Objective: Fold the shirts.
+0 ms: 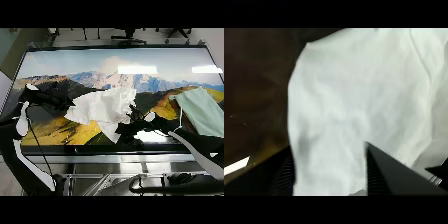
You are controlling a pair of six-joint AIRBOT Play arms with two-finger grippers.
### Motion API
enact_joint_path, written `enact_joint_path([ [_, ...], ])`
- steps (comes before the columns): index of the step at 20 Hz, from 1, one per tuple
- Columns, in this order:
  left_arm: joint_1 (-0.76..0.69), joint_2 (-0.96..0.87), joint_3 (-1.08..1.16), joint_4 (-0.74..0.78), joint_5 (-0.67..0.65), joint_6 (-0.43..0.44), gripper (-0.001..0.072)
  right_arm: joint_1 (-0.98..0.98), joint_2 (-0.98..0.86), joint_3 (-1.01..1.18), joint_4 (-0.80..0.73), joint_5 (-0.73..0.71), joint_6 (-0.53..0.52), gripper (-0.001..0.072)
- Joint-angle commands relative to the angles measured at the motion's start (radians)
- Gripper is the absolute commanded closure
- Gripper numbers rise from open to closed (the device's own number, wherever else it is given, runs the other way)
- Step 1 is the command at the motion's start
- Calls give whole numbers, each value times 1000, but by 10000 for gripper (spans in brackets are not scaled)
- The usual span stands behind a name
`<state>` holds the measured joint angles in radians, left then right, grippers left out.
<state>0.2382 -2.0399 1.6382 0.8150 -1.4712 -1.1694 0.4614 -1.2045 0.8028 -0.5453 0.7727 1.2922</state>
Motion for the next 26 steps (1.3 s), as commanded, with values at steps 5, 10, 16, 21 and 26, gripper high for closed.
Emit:
enact_joint_path([
  [5, -82, -8, 39, -208, -116, 54, 692, -18, 66, 106, -40, 57, -119, 691],
  [10, -30, 289, 39, -703, -126, 111, 693, -325, 319, 429, -71, 341, -115, 692],
  [16, 69, 929, 39, -859, 204, 167, 692, -623, 468, 1005, -72, 406, -126, 692],
  [21, 256, 1345, 39, -667, 439, 155, 693, -698, 500, 1273, -83, 405, -142, 692],
  [26, 348, 1361, 39, -547, 401, 147, 692, -698, 480, 1176, -80, 483, -166, 692],
])
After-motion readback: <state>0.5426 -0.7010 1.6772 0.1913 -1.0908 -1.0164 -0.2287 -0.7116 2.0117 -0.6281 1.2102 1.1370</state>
